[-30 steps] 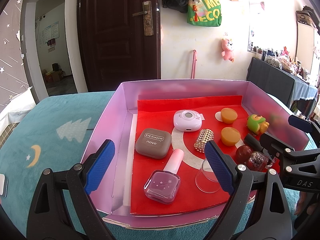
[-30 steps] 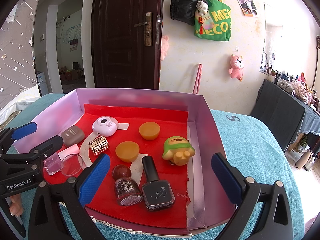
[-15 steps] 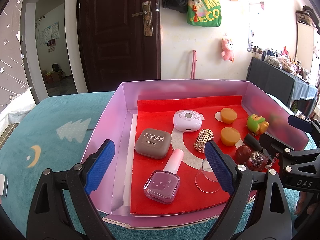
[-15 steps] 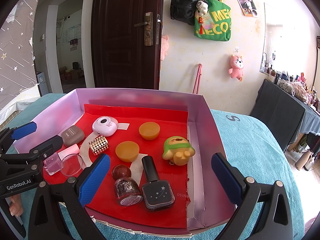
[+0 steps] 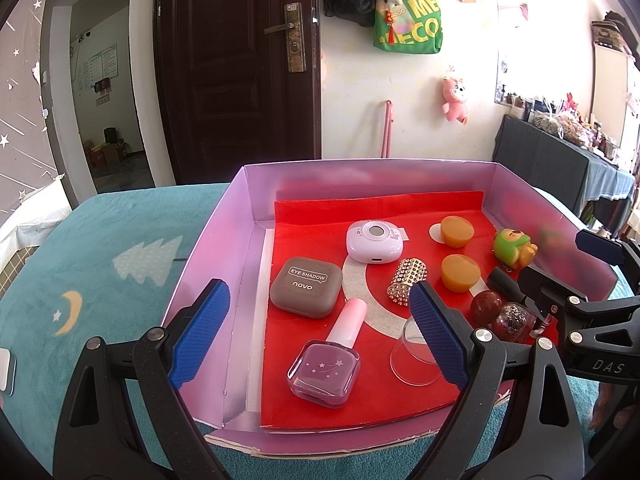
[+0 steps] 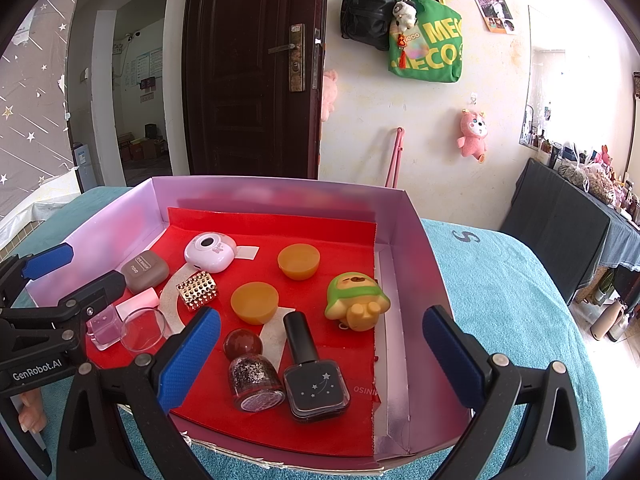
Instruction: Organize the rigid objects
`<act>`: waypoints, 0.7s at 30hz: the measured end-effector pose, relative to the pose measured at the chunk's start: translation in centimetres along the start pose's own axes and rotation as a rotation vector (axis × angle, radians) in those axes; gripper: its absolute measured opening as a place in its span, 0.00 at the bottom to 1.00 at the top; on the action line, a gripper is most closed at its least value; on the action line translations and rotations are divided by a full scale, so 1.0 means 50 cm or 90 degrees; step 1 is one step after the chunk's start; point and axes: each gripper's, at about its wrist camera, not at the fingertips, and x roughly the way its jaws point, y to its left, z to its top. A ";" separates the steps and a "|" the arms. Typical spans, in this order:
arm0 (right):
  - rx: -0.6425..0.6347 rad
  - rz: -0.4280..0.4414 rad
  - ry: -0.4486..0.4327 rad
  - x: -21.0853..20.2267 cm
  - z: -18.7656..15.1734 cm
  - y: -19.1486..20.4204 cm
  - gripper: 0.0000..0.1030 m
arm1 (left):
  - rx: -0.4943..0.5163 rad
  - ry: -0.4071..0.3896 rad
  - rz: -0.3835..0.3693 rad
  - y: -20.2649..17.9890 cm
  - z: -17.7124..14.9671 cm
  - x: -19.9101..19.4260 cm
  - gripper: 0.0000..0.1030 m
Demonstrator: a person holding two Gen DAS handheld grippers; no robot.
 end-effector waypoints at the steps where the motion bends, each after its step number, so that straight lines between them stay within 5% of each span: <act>1: 0.000 0.000 0.000 0.000 0.000 0.000 1.00 | 0.000 0.000 0.000 0.000 0.000 0.000 0.89; 21: 0.002 -0.003 0.000 0.000 0.000 0.001 1.00 | 0.004 -0.008 0.015 -0.004 0.001 -0.012 0.89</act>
